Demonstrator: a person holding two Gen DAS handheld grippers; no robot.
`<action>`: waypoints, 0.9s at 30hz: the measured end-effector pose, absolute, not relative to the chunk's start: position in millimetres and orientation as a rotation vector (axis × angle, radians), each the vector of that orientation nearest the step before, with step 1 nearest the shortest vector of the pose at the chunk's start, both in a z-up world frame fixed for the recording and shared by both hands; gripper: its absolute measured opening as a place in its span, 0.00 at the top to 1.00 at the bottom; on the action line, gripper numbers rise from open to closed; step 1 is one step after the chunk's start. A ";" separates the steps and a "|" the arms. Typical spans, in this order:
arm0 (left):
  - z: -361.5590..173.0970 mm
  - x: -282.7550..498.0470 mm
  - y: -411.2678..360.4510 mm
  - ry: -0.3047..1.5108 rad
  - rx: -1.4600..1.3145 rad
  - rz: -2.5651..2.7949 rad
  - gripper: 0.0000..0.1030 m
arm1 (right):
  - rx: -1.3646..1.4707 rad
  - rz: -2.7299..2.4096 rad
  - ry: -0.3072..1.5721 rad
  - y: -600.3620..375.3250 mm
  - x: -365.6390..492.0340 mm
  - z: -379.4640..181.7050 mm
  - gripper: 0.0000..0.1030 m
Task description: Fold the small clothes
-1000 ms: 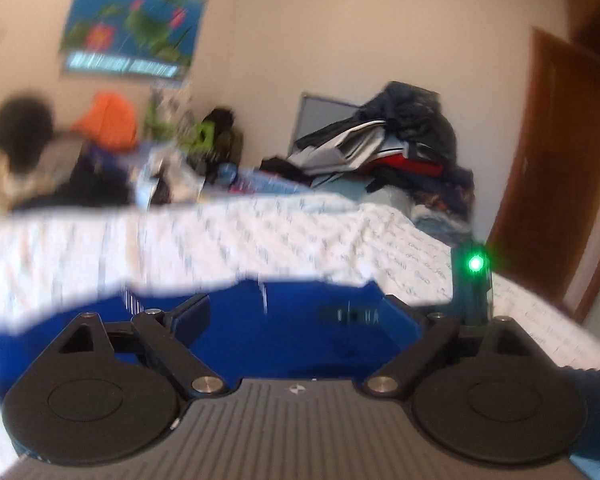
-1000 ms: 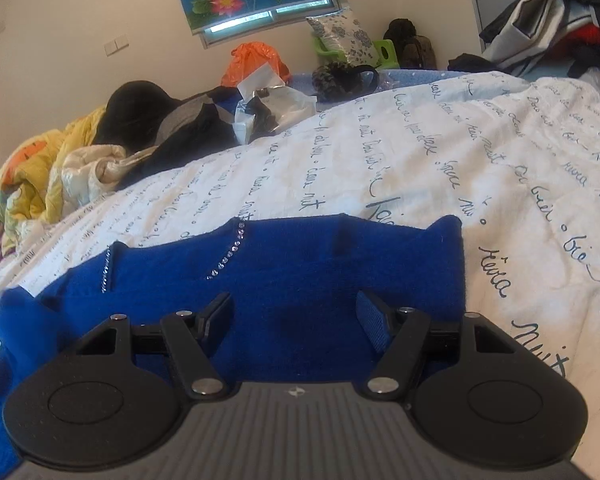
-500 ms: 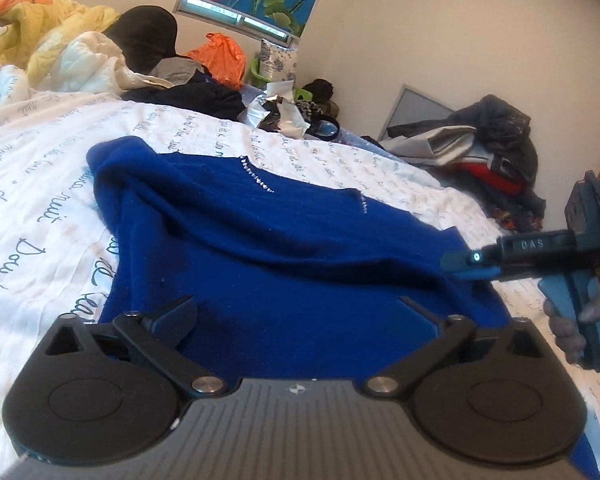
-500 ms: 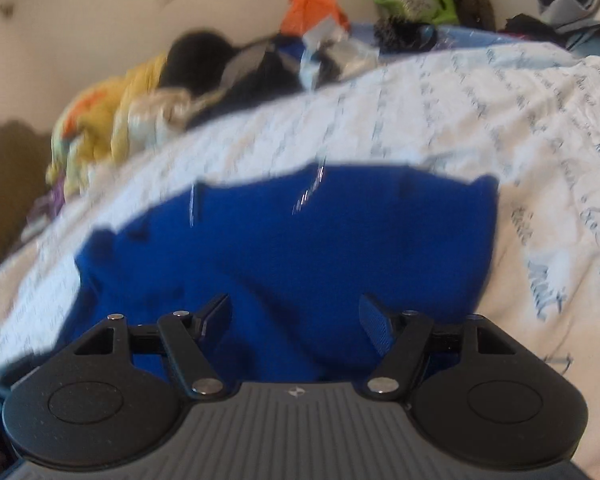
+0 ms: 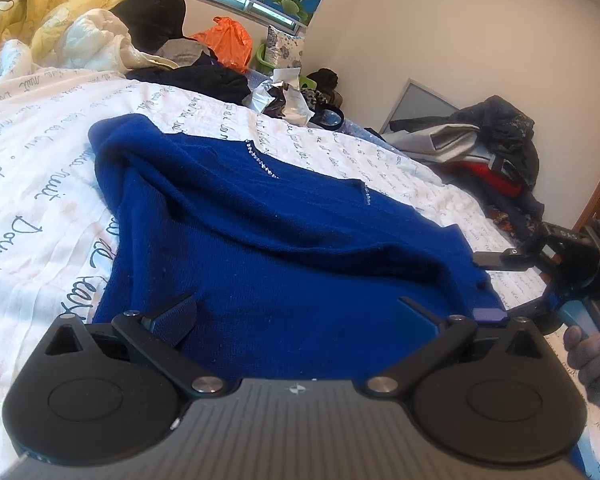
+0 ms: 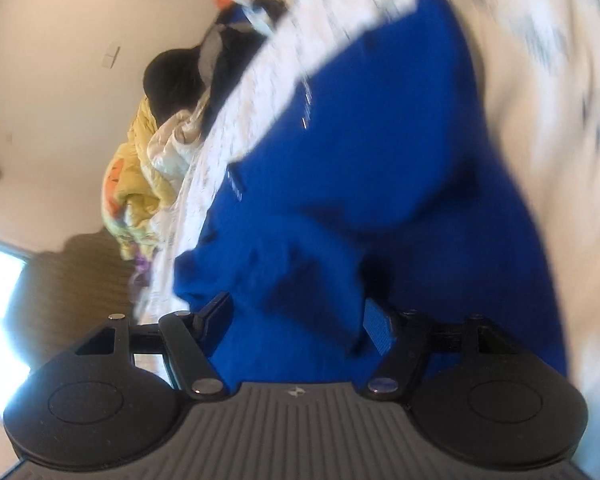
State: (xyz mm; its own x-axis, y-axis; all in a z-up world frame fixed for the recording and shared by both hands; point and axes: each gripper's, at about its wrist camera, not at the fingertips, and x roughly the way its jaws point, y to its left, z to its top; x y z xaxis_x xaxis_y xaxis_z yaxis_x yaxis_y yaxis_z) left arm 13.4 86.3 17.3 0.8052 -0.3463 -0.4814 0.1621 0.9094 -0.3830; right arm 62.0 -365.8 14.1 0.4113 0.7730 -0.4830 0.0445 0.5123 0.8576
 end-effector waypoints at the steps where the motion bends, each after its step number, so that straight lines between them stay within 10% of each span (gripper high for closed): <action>1: 17.7 13.9 86.6 0.574 -0.337 -0.278 0.00 | 0.931 0.551 1.048 -363.6 62.7 15.3 0.34; 8: 17.8 13.0 87.4 0.574 -0.339 -0.279 0.00 | 0.987 0.456 1.016 -359.6 63.5 15.9 0.40; 11: 17.8 13.0 87.5 0.574 -0.340 -0.279 0.00 | 0.912 0.367 1.044 -354.2 61.9 16.0 0.89; 27: 17.5 10.7 89.0 0.568 -0.365 -0.283 0.00 | 0.734 0.561 0.598 -392.8 114.8 179.3 0.97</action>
State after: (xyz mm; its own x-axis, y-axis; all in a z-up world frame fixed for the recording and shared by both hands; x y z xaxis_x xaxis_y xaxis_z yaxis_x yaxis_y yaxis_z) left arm 10.7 89.0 17.5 0.8075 -0.3574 -0.4694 0.1591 0.8981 -0.4101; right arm 114.8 -392.8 179.3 0.6962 0.6528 -0.2987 -0.2563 0.6146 0.7460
